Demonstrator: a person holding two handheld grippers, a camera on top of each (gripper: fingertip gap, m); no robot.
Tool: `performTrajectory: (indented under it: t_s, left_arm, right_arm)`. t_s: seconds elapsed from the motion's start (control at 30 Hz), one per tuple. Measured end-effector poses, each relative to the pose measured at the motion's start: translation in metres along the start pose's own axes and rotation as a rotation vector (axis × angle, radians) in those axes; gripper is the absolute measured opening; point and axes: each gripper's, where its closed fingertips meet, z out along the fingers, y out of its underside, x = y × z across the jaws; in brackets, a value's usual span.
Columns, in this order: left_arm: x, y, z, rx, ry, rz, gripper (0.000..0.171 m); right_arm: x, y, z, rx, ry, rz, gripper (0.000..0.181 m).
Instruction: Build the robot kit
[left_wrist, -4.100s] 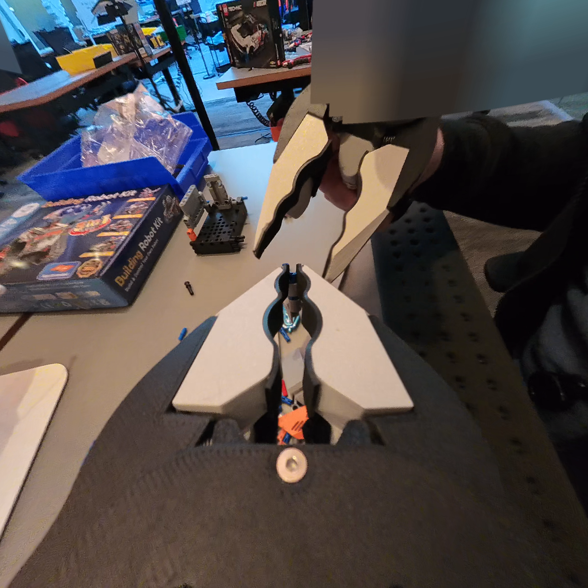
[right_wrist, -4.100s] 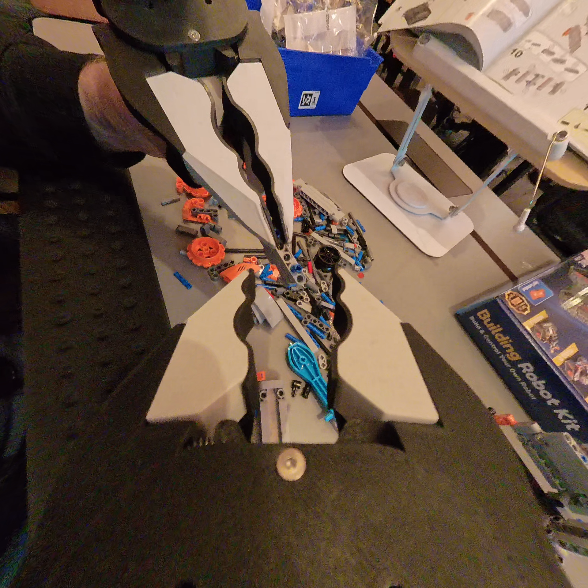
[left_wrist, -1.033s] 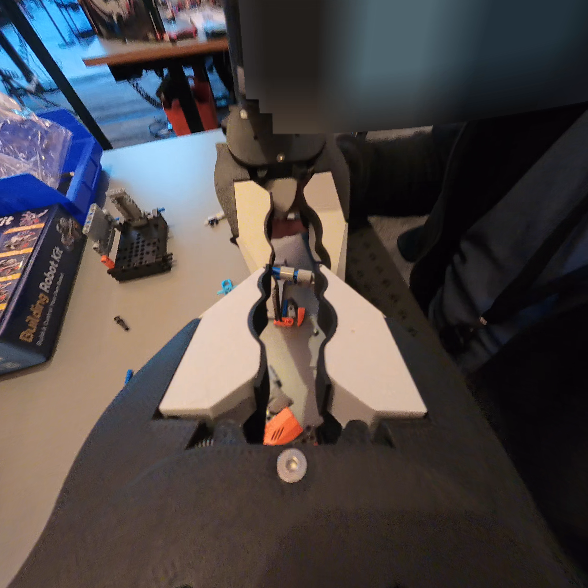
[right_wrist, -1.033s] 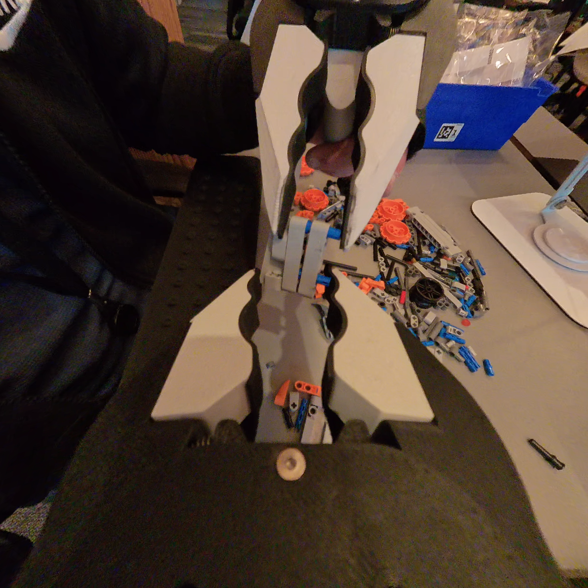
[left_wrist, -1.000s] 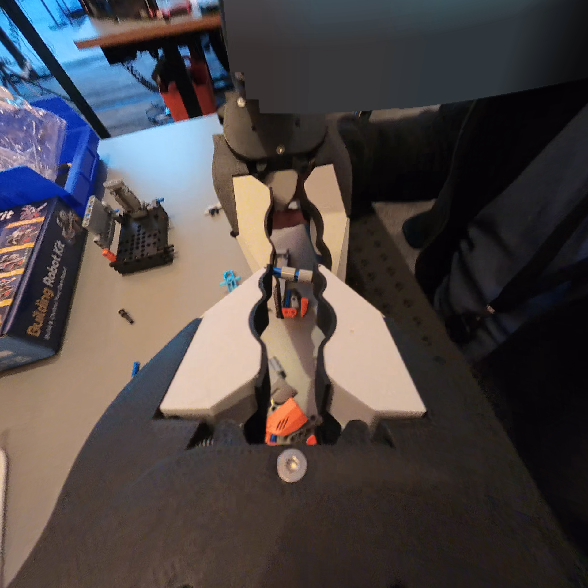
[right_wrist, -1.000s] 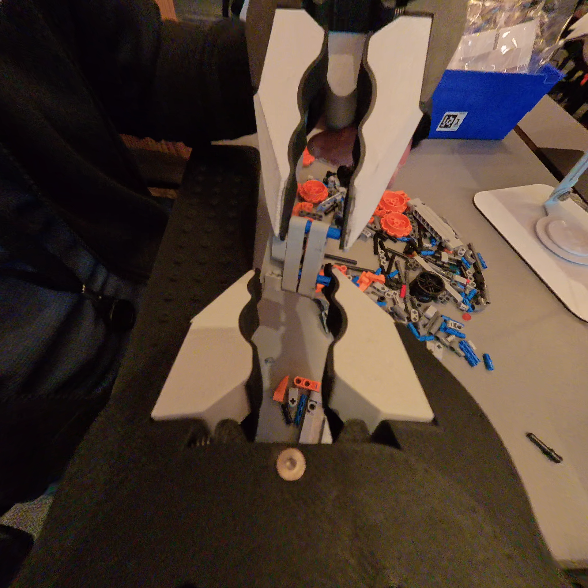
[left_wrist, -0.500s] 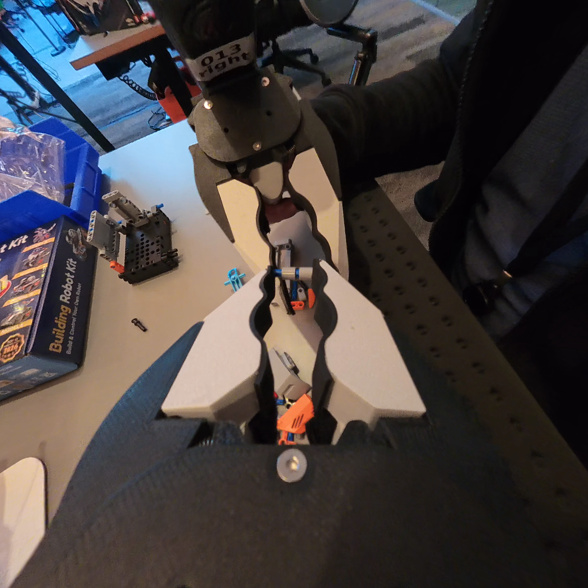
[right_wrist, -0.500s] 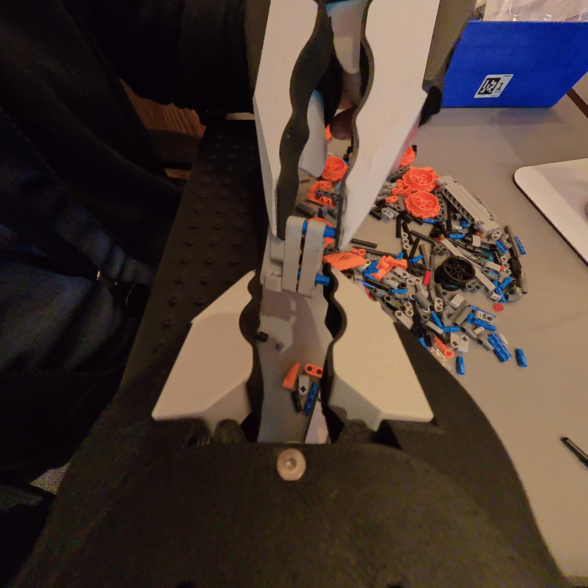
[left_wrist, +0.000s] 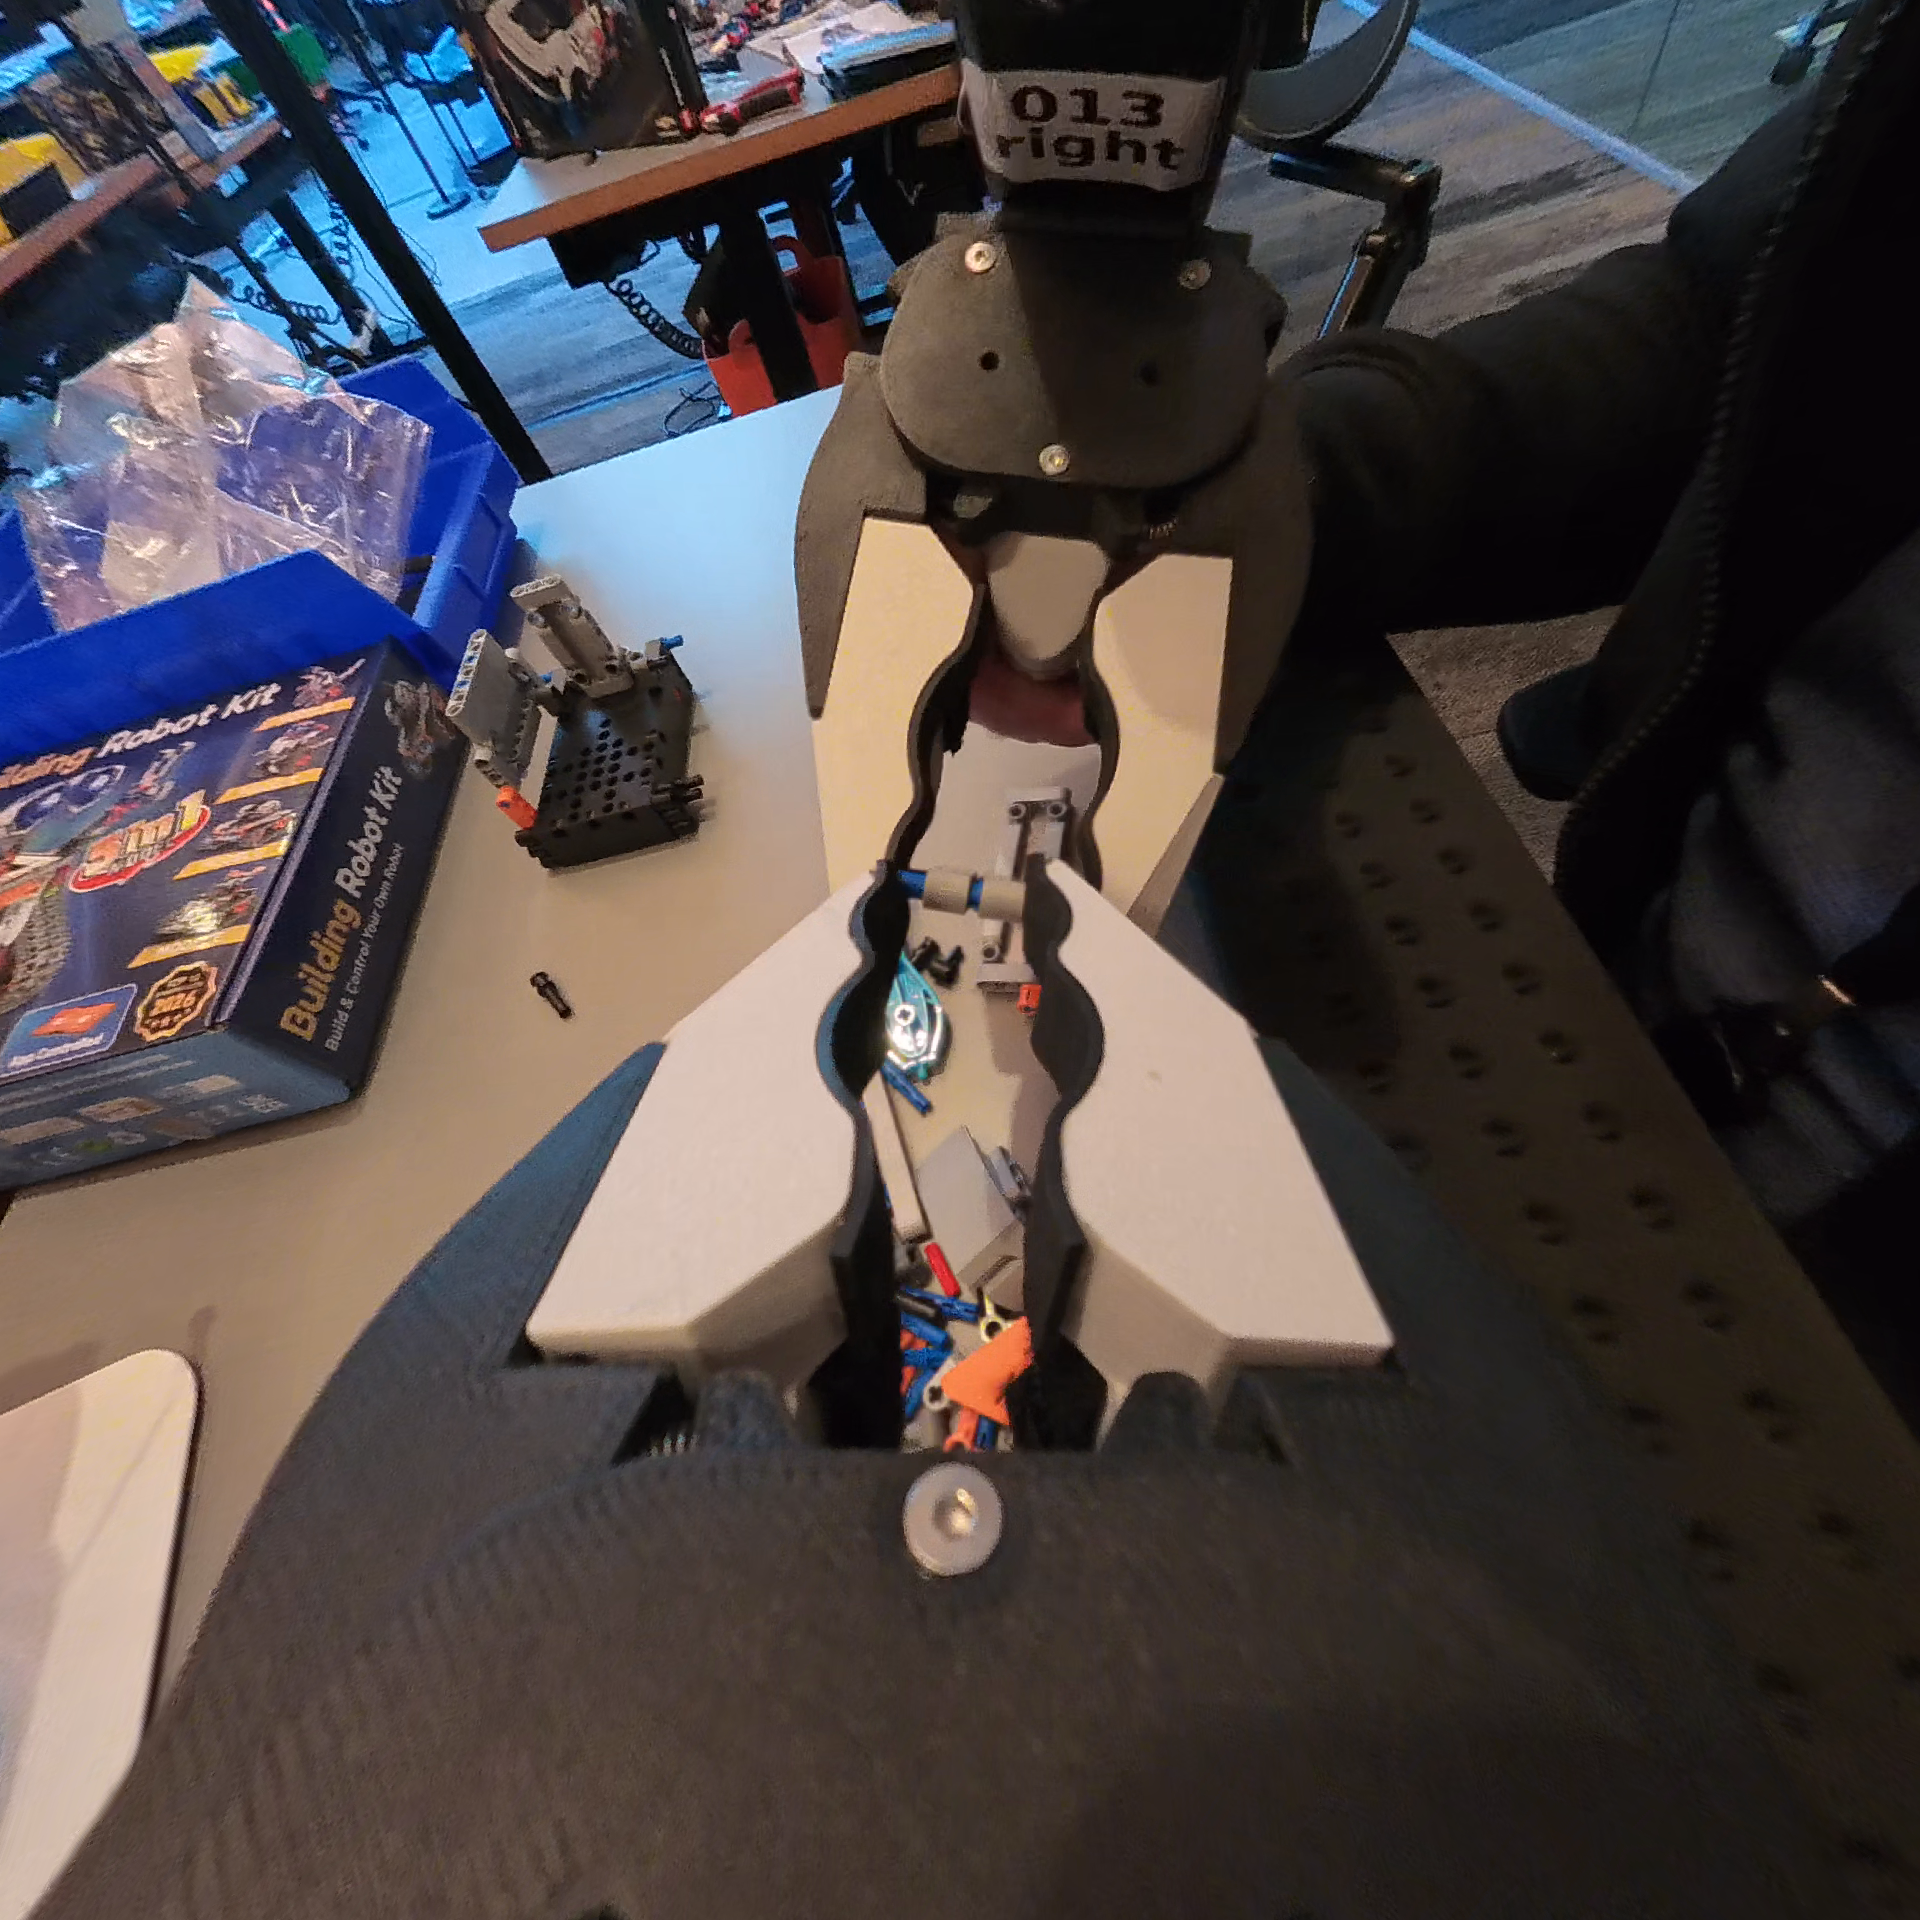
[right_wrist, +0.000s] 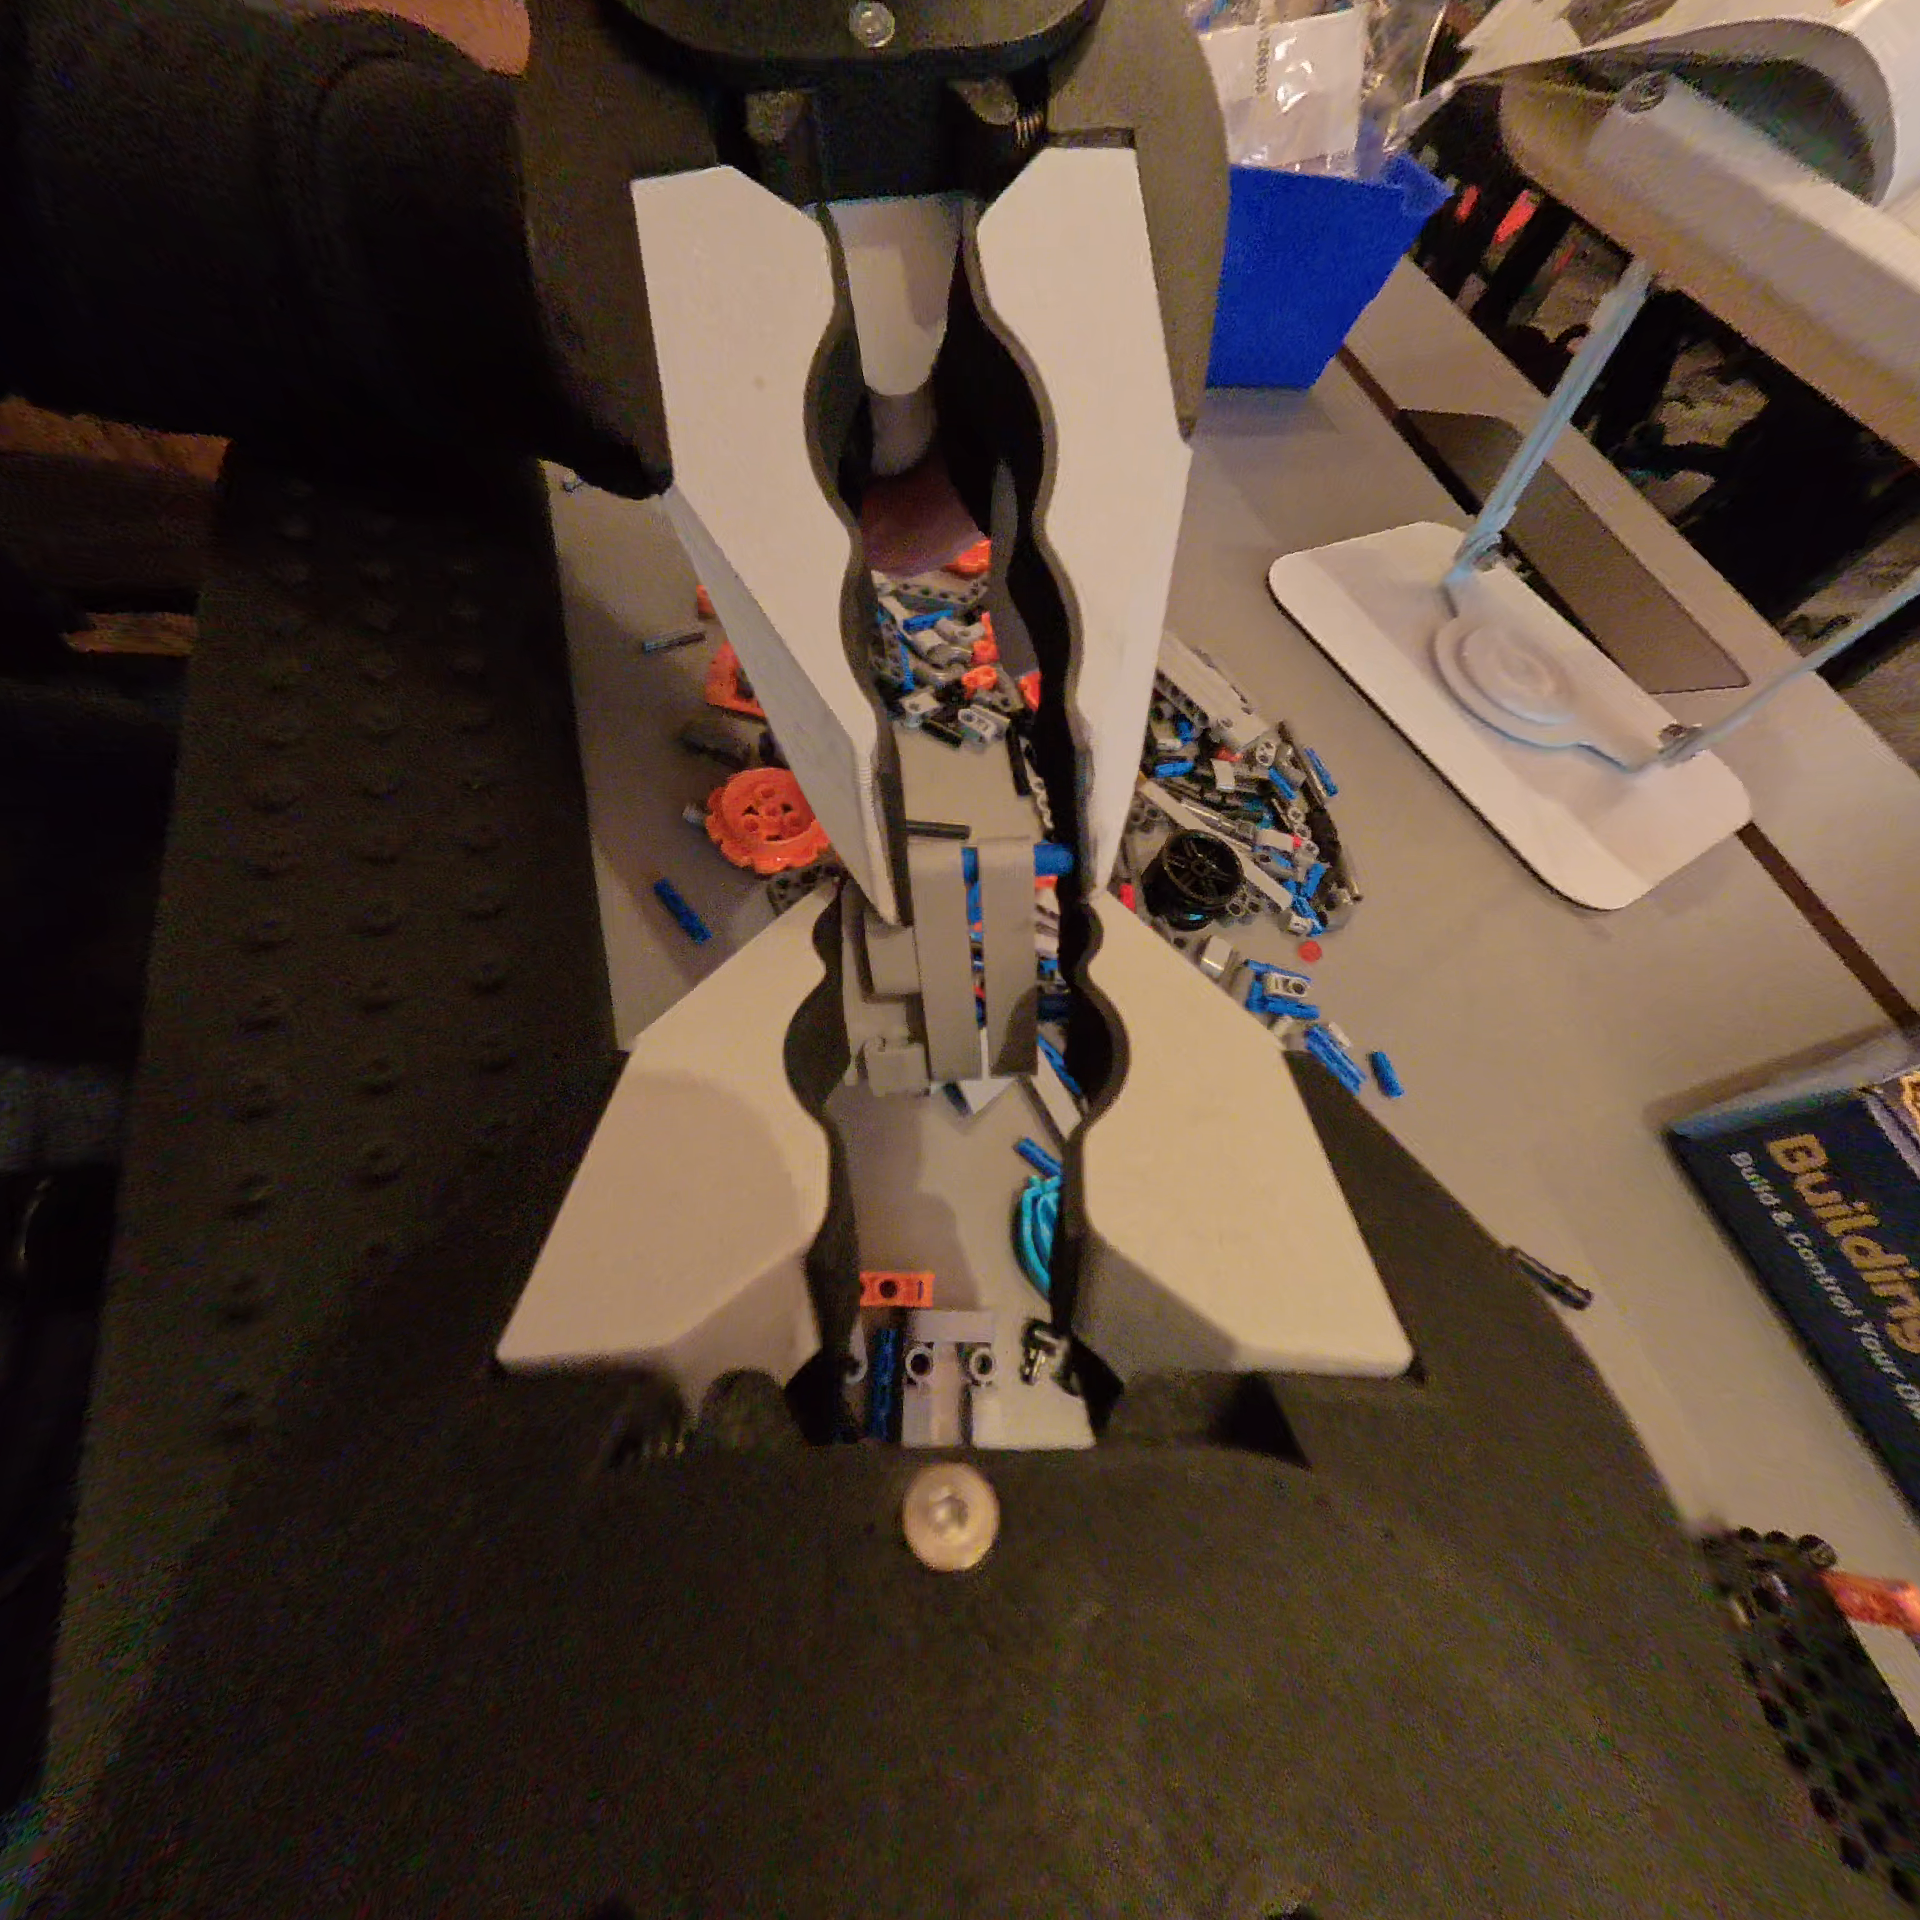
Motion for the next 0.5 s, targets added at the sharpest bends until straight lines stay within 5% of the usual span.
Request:
performTrajectory:
  t_s: [0.5]
  left_arm:
    - [-0.004, -0.001, 0.002, 0.015, -0.009, -0.061, 0.021]
  right_arm:
    - [0.002, -0.001, 0.0, 0.02, -0.027, 0.045, 0.035]
